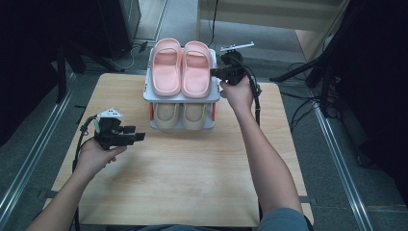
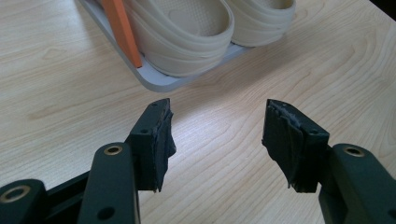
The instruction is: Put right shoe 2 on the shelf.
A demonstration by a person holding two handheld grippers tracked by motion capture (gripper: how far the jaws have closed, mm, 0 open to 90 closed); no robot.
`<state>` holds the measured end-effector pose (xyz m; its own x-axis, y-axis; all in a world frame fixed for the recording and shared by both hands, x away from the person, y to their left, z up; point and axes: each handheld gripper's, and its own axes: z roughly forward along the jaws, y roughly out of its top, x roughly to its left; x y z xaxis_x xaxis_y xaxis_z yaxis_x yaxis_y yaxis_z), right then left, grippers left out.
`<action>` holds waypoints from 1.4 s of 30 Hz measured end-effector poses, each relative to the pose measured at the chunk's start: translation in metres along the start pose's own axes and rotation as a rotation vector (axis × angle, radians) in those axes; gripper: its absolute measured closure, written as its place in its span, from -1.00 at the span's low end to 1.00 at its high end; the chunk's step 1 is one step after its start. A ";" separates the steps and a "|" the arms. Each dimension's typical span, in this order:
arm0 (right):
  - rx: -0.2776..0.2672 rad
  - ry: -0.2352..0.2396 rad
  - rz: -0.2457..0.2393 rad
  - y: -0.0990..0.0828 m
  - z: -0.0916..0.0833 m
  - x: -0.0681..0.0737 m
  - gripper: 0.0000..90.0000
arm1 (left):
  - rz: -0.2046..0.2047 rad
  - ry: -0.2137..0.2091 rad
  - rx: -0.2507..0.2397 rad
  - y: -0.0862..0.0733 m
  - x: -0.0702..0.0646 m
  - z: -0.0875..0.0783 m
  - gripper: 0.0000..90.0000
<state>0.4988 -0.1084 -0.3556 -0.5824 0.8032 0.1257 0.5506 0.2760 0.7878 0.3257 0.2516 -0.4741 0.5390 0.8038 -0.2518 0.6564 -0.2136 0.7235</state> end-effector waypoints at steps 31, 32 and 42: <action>-0.057 0.101 -0.031 -0.068 -0.065 0.010 0.88 | 0.030 -0.016 0.018 0.009 -0.005 0.012 -0.06; -0.061 0.105 -0.037 -0.072 -0.066 0.011 0.86 | 0.027 -0.017 0.014 0.009 -0.005 0.012 -0.06; -0.045 0.127 -0.054 -0.107 -0.074 0.013 0.58 | 0.034 -0.019 0.024 0.012 -0.005 0.018 -0.07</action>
<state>0.3878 -0.1669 -0.3935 -0.6829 0.7137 0.1559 0.4912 0.2906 0.8211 0.3402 0.2353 -0.4756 0.5707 0.7854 -0.2398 0.6503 -0.2539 0.7160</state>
